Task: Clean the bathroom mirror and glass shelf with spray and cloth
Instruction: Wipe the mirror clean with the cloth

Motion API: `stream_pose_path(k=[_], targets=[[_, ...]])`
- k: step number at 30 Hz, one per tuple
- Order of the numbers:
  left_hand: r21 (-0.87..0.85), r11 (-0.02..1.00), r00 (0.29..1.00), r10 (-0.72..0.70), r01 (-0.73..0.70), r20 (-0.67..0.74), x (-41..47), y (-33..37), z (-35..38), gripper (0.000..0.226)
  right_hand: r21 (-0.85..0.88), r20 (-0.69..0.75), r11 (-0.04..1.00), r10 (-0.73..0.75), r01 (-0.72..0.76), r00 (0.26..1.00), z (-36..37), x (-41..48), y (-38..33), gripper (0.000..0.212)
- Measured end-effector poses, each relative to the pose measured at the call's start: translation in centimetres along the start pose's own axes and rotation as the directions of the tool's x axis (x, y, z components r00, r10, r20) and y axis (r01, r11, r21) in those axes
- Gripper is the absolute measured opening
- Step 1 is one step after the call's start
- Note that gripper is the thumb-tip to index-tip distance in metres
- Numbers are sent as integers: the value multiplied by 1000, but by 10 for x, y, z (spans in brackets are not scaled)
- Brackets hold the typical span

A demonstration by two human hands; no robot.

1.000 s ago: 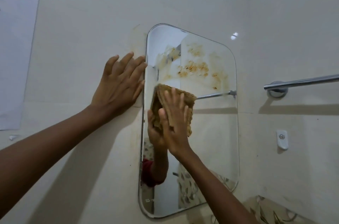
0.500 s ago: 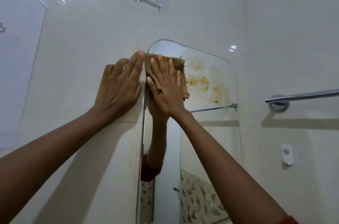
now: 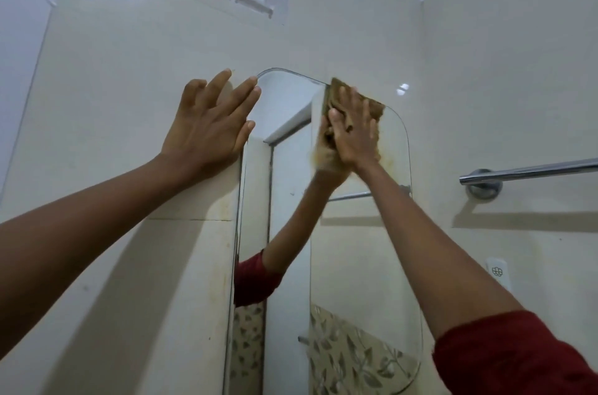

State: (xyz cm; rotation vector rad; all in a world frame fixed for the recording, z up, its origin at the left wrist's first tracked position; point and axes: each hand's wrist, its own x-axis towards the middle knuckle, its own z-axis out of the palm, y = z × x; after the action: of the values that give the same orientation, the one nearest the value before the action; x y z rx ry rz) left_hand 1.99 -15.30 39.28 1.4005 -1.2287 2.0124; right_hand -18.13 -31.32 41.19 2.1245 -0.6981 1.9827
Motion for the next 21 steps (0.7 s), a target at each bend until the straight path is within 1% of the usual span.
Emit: stream_pose_path(k=[3, 6, 9, 11, 14, 16, 19, 21], targets=[[-10, 1000, 1000, -7, 7, 16, -1, 1, -2, 50, 17, -18, 985, 174, -174, 985, -20, 1, 43, 56], [-2, 1000, 999, -10, 10, 49, -1, 2, -4, 52, 43, -31, 956, 290, -289, 956, -29, -7, 73, 58], [-4, 1000, 997, -14, 15, 70, -1, 2, -5, 52, 181, -47, 898, 415, -401, 909, -32, -23, 84, 60], [1, 1000, 997, -14, 14, 70, -1, 2, -6, 53, 232, -53, 876, 446, -423, 894, -31, -40, 91, 60], [10, 1000, 998, -12, 12, 66, -1, 2, -5, 53, 247, -48, 881, 427, -403, 903, -27, -69, 93, 53], [8, 1000, 998, -12, 12, 64, -2, 2, -4, 53, 267, -39, 854, 473, -447, 880, -23, -81, 89, 54], [14, 1000, 997, -19, 19, 70, -3, 3, -4, 53, 278, -13, 817, 529, -505, 849, -15, -84, 67, 58], [10, 1000, 997, -27, 27, 78, -3, 3, -6, 54, 272, -7, 833, 503, -482, 864, -9, -85, 47, 59]])
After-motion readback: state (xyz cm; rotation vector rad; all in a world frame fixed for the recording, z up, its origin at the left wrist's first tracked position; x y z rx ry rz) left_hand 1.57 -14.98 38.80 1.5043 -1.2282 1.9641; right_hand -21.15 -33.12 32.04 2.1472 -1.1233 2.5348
